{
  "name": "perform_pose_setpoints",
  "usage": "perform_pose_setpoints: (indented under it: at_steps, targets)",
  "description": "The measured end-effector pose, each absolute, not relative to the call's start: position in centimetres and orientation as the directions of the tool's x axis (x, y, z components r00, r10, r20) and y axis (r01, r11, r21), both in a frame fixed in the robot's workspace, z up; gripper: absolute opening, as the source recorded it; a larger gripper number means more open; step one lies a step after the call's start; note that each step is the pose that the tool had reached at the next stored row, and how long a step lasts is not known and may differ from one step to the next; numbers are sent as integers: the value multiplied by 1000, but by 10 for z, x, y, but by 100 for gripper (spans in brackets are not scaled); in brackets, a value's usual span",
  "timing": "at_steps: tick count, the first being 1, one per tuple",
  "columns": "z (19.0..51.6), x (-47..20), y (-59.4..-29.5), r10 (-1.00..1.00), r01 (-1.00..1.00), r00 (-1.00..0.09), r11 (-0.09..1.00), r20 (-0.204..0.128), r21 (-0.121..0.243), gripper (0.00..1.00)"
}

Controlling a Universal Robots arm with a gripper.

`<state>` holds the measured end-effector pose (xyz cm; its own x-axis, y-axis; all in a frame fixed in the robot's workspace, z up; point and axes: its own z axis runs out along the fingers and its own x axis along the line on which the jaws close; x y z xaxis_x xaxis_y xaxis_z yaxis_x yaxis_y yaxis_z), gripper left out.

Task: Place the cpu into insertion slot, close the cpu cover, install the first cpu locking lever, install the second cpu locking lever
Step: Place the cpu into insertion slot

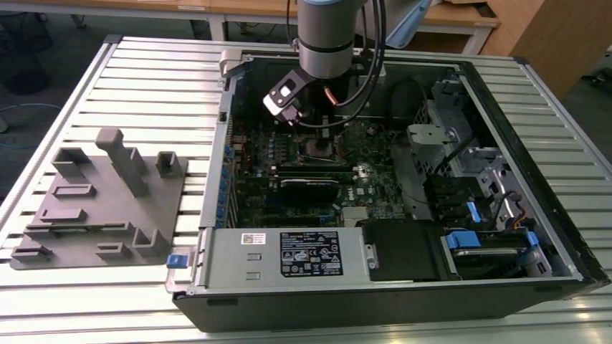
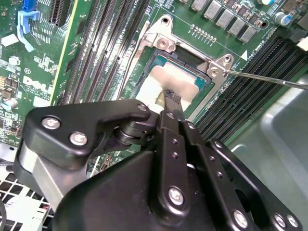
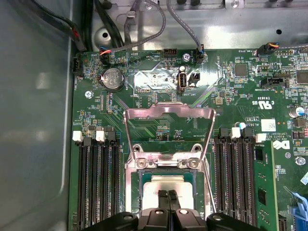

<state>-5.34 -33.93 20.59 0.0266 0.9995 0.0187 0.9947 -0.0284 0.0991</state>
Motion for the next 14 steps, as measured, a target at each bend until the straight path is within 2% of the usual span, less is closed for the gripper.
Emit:
perform_pose_setpoints:
  at_steps: [5, 8, 14]
  targets:
    - [206, -53, -339, 999, 995, 27, -28, 19, 99, 11]
    - [206, -53, -339, 999, 997, 27, -28, 18, 68, 11]
    - [205, -53, -339, 999, 998, 27, -28, 18, 62, 11]
